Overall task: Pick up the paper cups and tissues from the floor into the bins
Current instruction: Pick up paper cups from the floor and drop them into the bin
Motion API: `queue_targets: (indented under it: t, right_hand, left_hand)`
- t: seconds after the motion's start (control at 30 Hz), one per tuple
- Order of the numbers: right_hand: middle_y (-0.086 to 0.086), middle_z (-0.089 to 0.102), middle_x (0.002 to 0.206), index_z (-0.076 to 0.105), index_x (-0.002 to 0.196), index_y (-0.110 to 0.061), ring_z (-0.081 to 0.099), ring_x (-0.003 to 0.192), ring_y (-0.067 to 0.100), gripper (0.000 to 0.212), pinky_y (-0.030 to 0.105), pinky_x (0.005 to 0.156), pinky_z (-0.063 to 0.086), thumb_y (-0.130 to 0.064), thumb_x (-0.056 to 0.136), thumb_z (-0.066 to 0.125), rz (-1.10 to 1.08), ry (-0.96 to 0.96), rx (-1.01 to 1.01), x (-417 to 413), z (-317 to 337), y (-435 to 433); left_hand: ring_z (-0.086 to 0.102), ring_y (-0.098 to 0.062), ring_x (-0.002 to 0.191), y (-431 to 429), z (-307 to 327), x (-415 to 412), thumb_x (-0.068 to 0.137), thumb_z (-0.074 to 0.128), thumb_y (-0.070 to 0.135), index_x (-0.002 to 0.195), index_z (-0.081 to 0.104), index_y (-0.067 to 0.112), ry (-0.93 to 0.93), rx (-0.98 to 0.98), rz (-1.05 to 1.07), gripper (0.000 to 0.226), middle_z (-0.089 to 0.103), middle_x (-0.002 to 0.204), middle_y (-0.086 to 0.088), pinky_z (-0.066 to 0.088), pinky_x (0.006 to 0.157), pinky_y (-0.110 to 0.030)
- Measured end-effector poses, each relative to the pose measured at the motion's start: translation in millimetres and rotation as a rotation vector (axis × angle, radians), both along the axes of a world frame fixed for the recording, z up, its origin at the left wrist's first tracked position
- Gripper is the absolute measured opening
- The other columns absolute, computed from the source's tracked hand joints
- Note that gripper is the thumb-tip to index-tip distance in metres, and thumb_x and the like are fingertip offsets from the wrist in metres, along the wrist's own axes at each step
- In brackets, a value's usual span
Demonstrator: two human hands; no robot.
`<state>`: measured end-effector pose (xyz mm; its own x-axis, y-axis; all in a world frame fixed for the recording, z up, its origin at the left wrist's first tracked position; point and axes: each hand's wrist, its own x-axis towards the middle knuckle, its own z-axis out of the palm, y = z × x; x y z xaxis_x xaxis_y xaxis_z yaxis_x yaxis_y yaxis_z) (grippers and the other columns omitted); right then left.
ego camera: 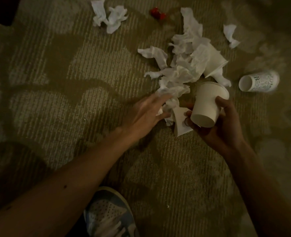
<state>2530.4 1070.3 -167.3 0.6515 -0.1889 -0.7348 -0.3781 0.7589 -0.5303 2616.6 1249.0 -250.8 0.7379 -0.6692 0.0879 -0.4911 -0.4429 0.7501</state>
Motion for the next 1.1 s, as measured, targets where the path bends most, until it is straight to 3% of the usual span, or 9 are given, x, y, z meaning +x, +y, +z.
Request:
queue_targets:
  t: [0.1, 0.2, 0.43, 0.67, 0.77, 0.83, 0.9, 0.97, 1.1]
  right_hand:
    - [0.018, 0.063, 0.117, 0.045, 0.138, -0.008, 0.069, 0.092, 0.026, 0.076, 0.034, 0.078, 0.057, -0.042, 0.074, 0.064, -0.02, 0.015, -0.002, -1.6, -2.3, -2.6]
    - [0.017, 0.065, 0.111, 0.046, 0.136, -0.006, 0.069, 0.09, 0.025, 0.072, 0.035, 0.078, 0.056, -0.042, 0.075, 0.063, -0.034, 0.025, -0.01, -5.2, -1.1, -3.9]
    - [0.018, 0.066, 0.113, 0.044, 0.138, -0.009, 0.07, 0.091, 0.027, 0.074, 0.035, 0.076, 0.058, -0.041, 0.075, 0.067, -0.04, 0.053, -0.062, -12.6, 2.0, -8.4]
    - [0.019, 0.06, 0.125, 0.043, 0.14, -0.019, 0.066, 0.103, 0.03, 0.076, 0.037, 0.071, 0.058, -0.038, 0.072, 0.07, -0.008, 0.073, -0.108, -8.2, 6.5, 7.5]
    - [0.017, 0.062, 0.121, 0.05, 0.133, -0.014, 0.064, 0.106, 0.03, 0.071, 0.038, 0.073, 0.058, -0.034, 0.068, 0.071, 0.024, 0.064, -0.1, -0.1, 10.1, 29.6]
    - [0.014, 0.069, 0.112, 0.058, 0.119, -0.014, 0.068, 0.098, 0.027, 0.054, 0.039, 0.074, 0.059, -0.032, 0.07, 0.068, 0.089, 0.05, -0.091, 5.1, 11.3, 47.2]
    - [0.011, 0.073, 0.104, 0.061, 0.113, -0.016, 0.07, 0.094, 0.026, 0.044, 0.04, 0.076, 0.058, -0.032, 0.072, 0.066, 0.19, 0.028, -0.076, 13.3, 13.5, 67.7]
    - [0.012, 0.072, 0.105, 0.059, 0.117, -0.016, 0.069, 0.097, 0.029, 0.049, 0.041, 0.077, 0.058, -0.033, 0.072, 0.065, 0.288, 0.015, -0.066, 25.6, 16.0, 91.4]
    - [0.015, 0.072, 0.105, 0.057, 0.121, -0.01, 0.071, 0.092, 0.027, 0.057, 0.038, 0.067, 0.058, -0.029, 0.069, 0.069, 0.399, -0.069, 0.056, 55.7, 27.9, 140.0]
  left_hand:
    - [0.057, -0.022, 0.093, -15.8, -1.0, 9.7, 0.094, 0.066, 0.022, 0.151, 0.027, 0.042, -0.051, 0.222, -0.246, 0.072, 0.044, 0.124, -0.006, 0.053, 0.068, -0.034]
    - [0.057, -0.026, 0.1, -19.8, -5.7, 15.9, 0.096, 0.062, 0.027, 0.146, 0.041, 0.037, -0.042, 0.392, -0.338, 0.055, 0.041, 0.13, -0.008, 0.05, 0.077, -0.035]
    - [0.047, -0.012, 0.082, -6.8, -6.7, 14.0, 0.095, 0.063, 0.029, 0.094, 0.068, 0.005, 0.067, 0.174, -0.192, 0.025, 0.044, 0.096, 0.005, 0.028, 0.067, -0.019]
    - [0.059, -0.005, 0.089, 29.9, 12.7, 15.4, 0.087, 0.07, 0.021, 0.084, 0.069, 0.01, 0.344, 0.062, -0.05, 0.011, 0.064, 0.108, 0.004, 0.05, 0.075, -0.028]
    - [0.056, -0.001, 0.057, 53.2, 26.4, 19.0, 0.079, 0.074, 0.01, 0.075, 0.07, 0.003, 0.544, -0.028, 0.057, 0.009, 0.069, 0.07, -0.002, 0.048, 0.052, -0.027]
    - [0.05, 0.0, 0.051, 67.1, 41.6, 20.0, 0.076, 0.074, 0.01, 0.064, 0.063, 0.01, 0.547, -0.075, 0.091, 0.016, 0.059, 0.058, 0.007, 0.042, 0.047, -0.02]
    - [0.051, -0.005, 0.056, 80.9, 60.6, 23.3, 0.076, 0.074, 0.014, 0.073, 0.057, 0.026, 0.532, -0.07, 0.106, 0.021, 0.059, 0.07, 0.006, 0.043, 0.048, -0.025]
    - [0.051, -0.004, 0.057, 99.5, 79.9, 26.3, 0.08, 0.073, 0.018, 0.081, 0.052, 0.031, 0.499, -0.037, 0.13, 0.025, 0.059, 0.081, 0.003, 0.045, 0.046, -0.027]
    - [0.051, 0.004, 0.056, 144.7, 125.5, 33.9, 0.086, 0.071, 0.027, 0.071, 0.052, 0.025, 0.346, 0.097, 0.18, 0.025, 0.056, 0.067, 0.01, 0.036, 0.046, -0.01]
